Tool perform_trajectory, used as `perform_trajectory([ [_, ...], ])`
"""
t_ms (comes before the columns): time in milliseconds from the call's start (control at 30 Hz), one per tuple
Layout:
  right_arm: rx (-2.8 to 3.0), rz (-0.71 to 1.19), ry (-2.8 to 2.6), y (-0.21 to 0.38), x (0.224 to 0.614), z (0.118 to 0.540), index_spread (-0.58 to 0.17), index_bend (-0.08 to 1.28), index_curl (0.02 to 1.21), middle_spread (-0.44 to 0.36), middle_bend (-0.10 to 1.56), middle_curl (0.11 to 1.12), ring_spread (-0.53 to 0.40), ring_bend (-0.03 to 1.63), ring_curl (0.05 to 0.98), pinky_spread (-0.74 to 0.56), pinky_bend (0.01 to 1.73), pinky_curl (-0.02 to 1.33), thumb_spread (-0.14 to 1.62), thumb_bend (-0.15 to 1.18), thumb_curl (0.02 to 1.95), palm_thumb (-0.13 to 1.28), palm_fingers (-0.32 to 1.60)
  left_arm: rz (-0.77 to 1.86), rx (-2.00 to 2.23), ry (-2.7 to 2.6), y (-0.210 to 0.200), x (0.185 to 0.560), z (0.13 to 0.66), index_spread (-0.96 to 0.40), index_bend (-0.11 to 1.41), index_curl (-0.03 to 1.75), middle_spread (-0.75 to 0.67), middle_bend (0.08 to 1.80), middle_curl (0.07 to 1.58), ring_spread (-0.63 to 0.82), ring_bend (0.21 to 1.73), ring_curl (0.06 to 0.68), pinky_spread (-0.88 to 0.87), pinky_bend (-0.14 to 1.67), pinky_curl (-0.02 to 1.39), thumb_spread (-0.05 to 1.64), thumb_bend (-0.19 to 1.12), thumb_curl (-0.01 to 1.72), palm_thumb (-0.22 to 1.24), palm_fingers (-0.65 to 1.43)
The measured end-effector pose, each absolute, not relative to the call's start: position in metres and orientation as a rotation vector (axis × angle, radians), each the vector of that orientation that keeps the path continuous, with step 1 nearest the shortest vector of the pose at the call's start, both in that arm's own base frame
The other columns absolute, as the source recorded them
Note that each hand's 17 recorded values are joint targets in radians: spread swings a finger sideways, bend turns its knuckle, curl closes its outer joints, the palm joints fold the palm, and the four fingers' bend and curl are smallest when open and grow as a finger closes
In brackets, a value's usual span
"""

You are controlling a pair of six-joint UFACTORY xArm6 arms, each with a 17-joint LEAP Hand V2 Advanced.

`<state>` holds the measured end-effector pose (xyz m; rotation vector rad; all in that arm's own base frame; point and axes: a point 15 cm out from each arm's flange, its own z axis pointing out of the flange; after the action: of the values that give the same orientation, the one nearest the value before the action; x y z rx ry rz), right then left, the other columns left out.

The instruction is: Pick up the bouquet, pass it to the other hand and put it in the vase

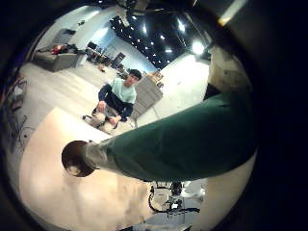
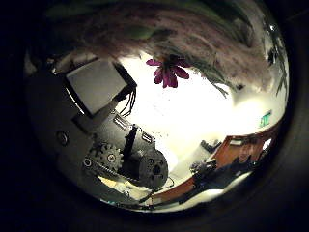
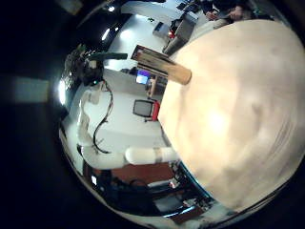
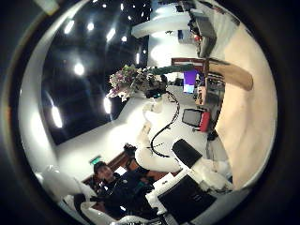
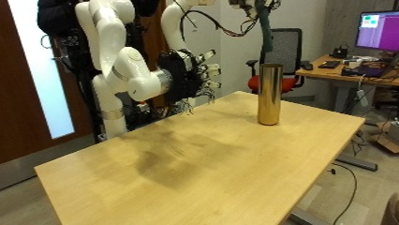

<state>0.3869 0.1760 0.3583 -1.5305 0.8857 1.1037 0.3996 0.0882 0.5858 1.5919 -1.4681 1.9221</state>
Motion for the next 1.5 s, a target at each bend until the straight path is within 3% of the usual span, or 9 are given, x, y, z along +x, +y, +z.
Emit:
perform_trajectory([
  [800,-1.524,1.105,0.884,0.176,0.388,0.357,-0.483,0.19,0.31,0.011,0.16,0.24,0.145,0.25,0.262,0.34,0.36,0.32,0.99,-0.03,0.43,0.74,0.01,1.91,1.616,-1.408,0.094,0.421,0.558,-0.72,0.35,1.4,-0.5,1.15,0.93,-0.4,1.46,0.598,-0.61,1.08,1.0,0.42,-0.03,0.86,1.01,1.08],
  [900,-1.525,1.105,0.884,0.176,0.387,0.356,-0.483,0.19,0.32,0.011,0.16,0.24,0.145,0.26,0.266,0.34,0.35,0.32,0.99,-0.03,0.43,0.74,0.02,1.897,1.62,-1.407,0.094,0.422,0.555,-0.71,0.31,1.4,-0.5,1.14,0.93,-0.4,1.46,0.588,-0.62,1.1,0.99,0.57,-0.06,0.79,0.84,1.1],
  [1167,-1.525,1.107,0.883,0.177,0.387,0.356,-0.482,0.19,0.32,0.011,0.16,0.23,0.145,0.26,0.268,0.34,0.35,0.32,0.99,-0.02,0.43,0.75,0.03,1.868,1.61,-1.377,0.098,0.424,0.543,-0.69,0.18,1.39,-0.5,1.07,0.92,-0.43,1.38,0.537,-0.64,1.12,0.89,0.8,-0.05,0.62,0.63,1.06],
  [1233,-1.526,1.106,0.883,0.177,0.387,0.356,-0.482,0.19,0.33,0.011,0.16,0.23,0.145,0.26,0.27,0.34,0.35,0.32,0.99,-0.02,0.43,0.75,0.03,1.849,1.588,-1.361,0.096,0.423,0.536,-0.64,0.1,1.36,-0.5,1.02,0.91,-0.47,1.29,0.513,-0.66,1.1,0.83,0.84,-0.05,0.56,0.54,0.8],
  [1367,-1.524,1.107,0.885,0.176,0.387,0.356,-0.481,0.19,0.33,0.011,0.16,0.23,0.145,0.26,0.27,0.34,0.35,0.32,0.99,-0.03,0.43,0.75,0.03,1.829,1.564,-1.327,0.1,0.419,0.525,-0.51,0.09,1.27,-0.48,0.92,0.88,-0.45,1.24,0.485,-0.67,1.07,0.77,0.92,-0.04,0.49,0.49,0.44],
  [1400,-1.525,1.108,0.884,0.177,0.387,0.356,-0.481,0.19,0.33,0.011,0.16,0.23,0.145,0.26,0.27,0.34,0.35,0.32,0.99,-0.03,0.43,0.75,0.03,1.826,1.569,-1.321,0.102,0.419,0.522,-0.45,0.09,1.23,-0.43,0.86,0.86,-0.38,1.17,0.472,-0.62,1.01,0.76,0.93,-0.04,0.47,0.47,0.21],
  [1500,-1.526,1.106,0.881,0.177,0.387,0.356,-0.484,0.2,0.33,0.011,0.16,0.23,0.145,0.26,0.27,0.34,0.34,0.32,0.99,-0.03,0.43,0.75,0.03,1.804,1.584,-1.316,0.105,0.418,0.513,-0.19,0.16,1.08,-0.19,0.68,0.76,-0.12,1.05,0.402,-0.31,0.7,0.67,0.95,-0.03,0.43,0.44,-0.08],
])
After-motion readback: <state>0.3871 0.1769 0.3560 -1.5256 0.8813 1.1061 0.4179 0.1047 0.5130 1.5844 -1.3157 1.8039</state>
